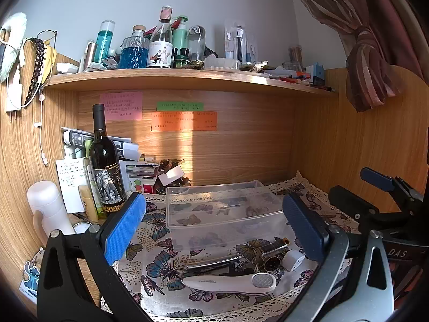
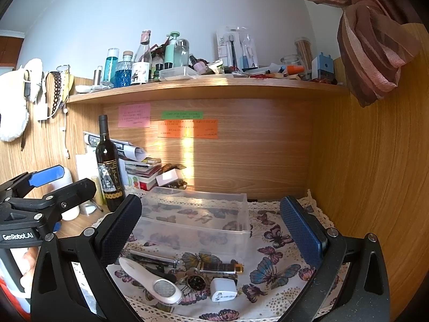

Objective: Organize rigid objects

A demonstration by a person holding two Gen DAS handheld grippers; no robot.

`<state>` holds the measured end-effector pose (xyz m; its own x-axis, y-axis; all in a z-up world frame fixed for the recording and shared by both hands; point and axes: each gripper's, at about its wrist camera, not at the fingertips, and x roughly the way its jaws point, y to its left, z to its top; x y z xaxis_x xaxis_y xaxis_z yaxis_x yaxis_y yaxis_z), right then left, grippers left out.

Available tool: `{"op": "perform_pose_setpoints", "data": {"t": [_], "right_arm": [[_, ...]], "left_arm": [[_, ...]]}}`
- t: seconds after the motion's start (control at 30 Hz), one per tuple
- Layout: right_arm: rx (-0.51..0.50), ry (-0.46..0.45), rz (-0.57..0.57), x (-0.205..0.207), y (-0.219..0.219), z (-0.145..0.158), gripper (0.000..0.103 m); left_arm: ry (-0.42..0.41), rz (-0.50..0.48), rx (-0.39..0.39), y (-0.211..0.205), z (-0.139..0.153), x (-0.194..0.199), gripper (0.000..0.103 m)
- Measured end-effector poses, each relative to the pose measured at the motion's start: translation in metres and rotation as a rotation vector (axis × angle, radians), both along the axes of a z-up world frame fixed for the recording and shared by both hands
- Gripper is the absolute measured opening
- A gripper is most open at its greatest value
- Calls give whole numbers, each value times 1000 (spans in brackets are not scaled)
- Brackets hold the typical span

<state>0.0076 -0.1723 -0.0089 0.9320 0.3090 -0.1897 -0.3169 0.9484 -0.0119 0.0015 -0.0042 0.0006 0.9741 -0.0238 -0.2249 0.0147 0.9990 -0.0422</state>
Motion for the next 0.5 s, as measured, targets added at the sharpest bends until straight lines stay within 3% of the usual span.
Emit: {"op": "perform_pose_setpoints", "data": {"t": [0.33,0.5], "right_arm": [[0,1,7,1,-1,-3,103],[-4,42,-3,9,-7,-13,103]], "left_arm": [[20,-3,-10,0,-1,5,103],[81,-26,-25,-3,-14,21,103]]}}
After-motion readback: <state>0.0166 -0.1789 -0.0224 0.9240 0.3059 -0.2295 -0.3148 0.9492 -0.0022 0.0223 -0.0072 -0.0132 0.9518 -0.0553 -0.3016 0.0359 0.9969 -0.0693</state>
